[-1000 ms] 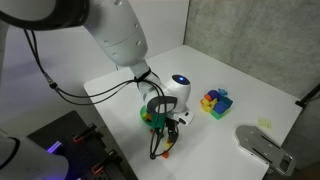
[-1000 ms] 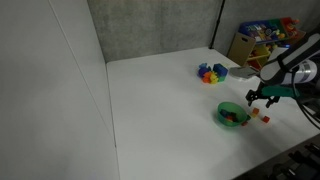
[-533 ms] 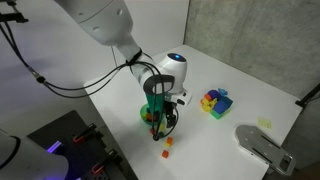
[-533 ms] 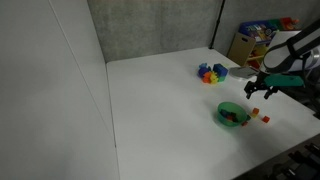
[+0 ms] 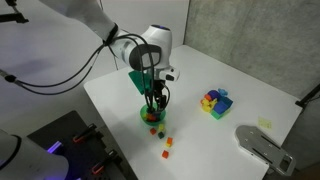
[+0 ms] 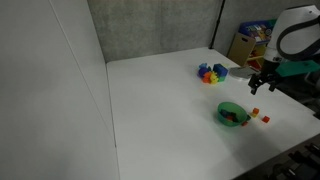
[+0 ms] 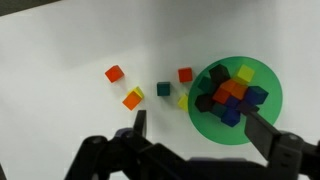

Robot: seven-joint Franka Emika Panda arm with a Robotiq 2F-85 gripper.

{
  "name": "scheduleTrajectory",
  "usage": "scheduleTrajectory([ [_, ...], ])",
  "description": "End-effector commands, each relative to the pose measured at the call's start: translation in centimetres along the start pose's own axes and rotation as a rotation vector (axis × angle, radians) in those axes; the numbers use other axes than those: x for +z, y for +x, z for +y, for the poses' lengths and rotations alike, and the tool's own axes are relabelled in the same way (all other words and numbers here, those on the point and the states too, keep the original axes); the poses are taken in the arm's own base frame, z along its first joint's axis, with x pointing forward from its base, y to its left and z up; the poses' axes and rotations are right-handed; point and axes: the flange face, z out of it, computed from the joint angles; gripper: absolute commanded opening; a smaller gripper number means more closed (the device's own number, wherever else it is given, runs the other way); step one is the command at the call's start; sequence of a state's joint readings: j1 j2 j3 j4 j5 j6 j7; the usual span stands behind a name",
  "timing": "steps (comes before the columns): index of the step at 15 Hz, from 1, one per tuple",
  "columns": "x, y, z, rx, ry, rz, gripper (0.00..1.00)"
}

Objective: Remove two orange blocks from the green bowl and put it on the table

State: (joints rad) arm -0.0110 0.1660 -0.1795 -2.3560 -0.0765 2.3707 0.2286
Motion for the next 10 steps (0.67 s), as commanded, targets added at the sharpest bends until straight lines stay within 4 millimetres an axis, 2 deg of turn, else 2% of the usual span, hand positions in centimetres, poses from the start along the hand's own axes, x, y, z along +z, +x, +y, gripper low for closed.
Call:
scheduleTrajectory([
  [1,-5.9,-3.7,-0.3,-0.053,0.003,0.013,1.00],
  [7,-16.9,-7.6,-1.1,-0.156,0.056,0.057,1.00],
  [10,-21.3,-8.9,-1.0,-0.175,0.063,0.070,1.00],
])
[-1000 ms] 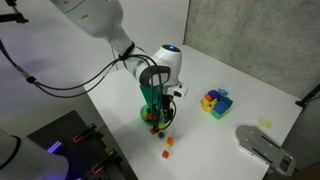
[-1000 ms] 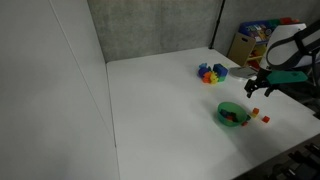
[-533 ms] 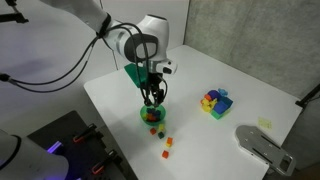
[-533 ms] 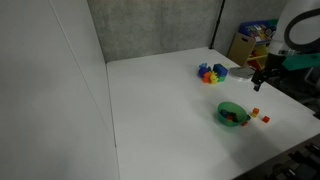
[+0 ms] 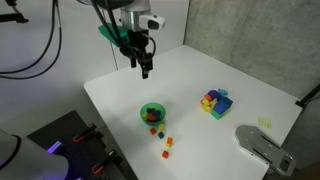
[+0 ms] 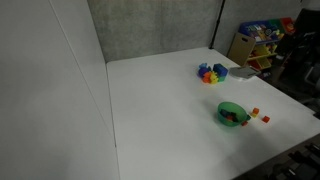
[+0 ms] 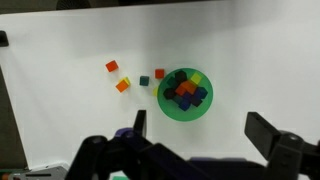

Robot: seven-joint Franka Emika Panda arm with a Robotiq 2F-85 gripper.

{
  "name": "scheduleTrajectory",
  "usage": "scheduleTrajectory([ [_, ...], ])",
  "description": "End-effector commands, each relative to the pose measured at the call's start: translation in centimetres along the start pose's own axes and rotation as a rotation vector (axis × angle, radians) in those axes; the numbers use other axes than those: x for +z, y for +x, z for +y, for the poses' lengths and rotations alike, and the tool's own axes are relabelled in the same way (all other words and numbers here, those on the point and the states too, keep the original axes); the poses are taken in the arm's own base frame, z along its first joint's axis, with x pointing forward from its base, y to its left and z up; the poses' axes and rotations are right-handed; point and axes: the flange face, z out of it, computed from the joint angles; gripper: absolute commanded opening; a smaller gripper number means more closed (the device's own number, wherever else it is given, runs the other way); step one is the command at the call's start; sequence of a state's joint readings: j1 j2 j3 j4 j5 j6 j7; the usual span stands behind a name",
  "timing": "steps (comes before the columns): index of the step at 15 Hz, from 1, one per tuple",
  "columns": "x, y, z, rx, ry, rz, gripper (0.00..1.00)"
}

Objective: Remove two orange blocks from the green bowl and put it on the table

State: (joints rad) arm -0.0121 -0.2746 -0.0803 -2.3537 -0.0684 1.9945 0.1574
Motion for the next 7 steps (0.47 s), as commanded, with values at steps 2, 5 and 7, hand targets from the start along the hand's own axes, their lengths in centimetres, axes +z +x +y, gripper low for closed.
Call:
scheduleTrajectory([
  [2,-5.6,-1.3,0.1,-0.037,0.031,0.017,1.00],
  [5,-5.3,-1.4,-0.1,-0.023,0.020,0.022,1.00],
  [7,-5.3,-1.5,-0.1,-0.028,0.024,0.018,1.00],
])
